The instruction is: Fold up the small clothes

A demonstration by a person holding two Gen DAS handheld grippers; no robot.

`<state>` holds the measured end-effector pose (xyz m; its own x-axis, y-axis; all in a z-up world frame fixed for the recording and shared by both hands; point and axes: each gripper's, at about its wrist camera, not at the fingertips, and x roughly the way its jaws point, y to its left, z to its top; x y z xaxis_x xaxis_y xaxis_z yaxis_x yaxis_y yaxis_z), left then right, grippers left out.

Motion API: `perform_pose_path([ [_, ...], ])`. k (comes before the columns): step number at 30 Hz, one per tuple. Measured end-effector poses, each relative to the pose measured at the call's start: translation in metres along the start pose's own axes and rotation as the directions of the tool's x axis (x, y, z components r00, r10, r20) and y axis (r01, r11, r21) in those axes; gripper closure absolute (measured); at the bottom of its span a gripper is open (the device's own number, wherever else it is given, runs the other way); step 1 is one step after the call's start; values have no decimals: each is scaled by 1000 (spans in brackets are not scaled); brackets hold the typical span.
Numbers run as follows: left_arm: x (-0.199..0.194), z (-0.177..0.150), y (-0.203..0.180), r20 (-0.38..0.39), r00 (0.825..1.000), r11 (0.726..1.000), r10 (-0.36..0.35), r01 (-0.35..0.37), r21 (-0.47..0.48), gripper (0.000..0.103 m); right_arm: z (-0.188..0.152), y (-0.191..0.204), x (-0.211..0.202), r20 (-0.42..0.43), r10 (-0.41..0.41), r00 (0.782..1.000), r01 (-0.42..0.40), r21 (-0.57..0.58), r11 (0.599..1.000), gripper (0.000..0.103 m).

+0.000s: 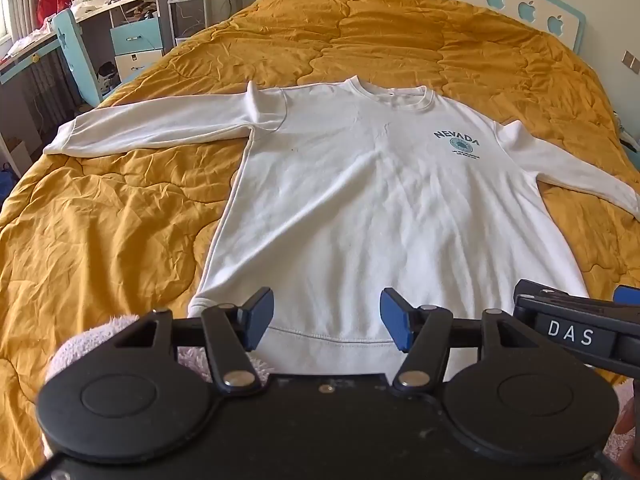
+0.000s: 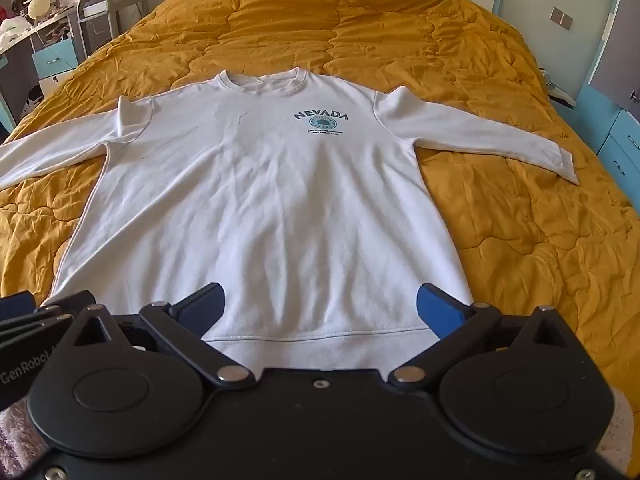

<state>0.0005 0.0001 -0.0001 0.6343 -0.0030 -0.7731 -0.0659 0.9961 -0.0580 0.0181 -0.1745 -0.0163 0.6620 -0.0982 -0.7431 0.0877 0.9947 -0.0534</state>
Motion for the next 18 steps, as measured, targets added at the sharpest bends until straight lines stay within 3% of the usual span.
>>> perform_pose_path([
  [18,2,0,-2,2,1000,1000,4,-4,1,41,2,-1,-2,1,12,1000,-12,8,1000,0],
])
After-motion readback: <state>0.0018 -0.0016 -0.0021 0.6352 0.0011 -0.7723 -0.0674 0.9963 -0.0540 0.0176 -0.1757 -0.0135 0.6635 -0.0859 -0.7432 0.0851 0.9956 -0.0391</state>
